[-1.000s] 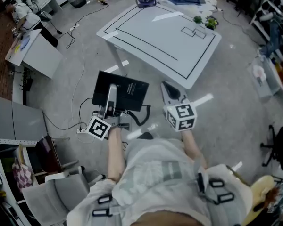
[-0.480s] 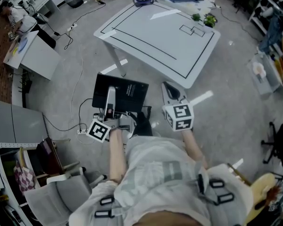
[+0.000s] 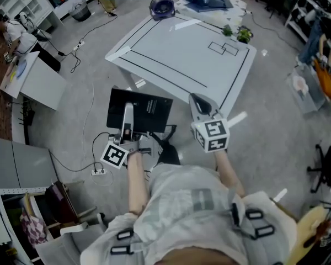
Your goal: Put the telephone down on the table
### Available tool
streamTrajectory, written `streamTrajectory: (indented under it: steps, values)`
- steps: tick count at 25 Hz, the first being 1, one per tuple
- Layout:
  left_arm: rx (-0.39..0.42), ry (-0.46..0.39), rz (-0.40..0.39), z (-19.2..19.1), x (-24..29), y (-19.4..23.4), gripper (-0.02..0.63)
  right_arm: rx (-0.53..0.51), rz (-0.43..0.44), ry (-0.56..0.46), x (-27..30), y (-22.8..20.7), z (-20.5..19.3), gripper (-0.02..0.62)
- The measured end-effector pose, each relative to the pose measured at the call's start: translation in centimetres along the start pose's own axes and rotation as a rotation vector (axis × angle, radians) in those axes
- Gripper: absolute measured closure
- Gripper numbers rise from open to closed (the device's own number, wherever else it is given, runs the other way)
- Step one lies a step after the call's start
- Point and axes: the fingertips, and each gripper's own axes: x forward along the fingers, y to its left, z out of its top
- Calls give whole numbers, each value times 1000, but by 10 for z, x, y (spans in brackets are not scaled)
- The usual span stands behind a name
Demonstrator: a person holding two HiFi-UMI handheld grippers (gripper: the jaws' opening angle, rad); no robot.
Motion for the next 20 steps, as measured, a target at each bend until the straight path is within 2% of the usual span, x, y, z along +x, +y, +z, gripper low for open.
streamTrajectory:
  steps: [8, 13, 17, 20]
  values:
    - [-10, 88, -38, 24, 101, 51, 446, 50, -52, -11, 92, -36, 30, 588]
    - [-21, 153, -66, 42, 169, 91, 446, 74, -79, 19, 160, -50, 40, 588]
    - [-29, 209, -127, 57, 220, 119, 446, 53, -155, 58, 208, -67, 51, 588]
    - [-32, 247, -133, 65, 250, 143, 446, 60, -197, 53, 238, -78, 61, 588]
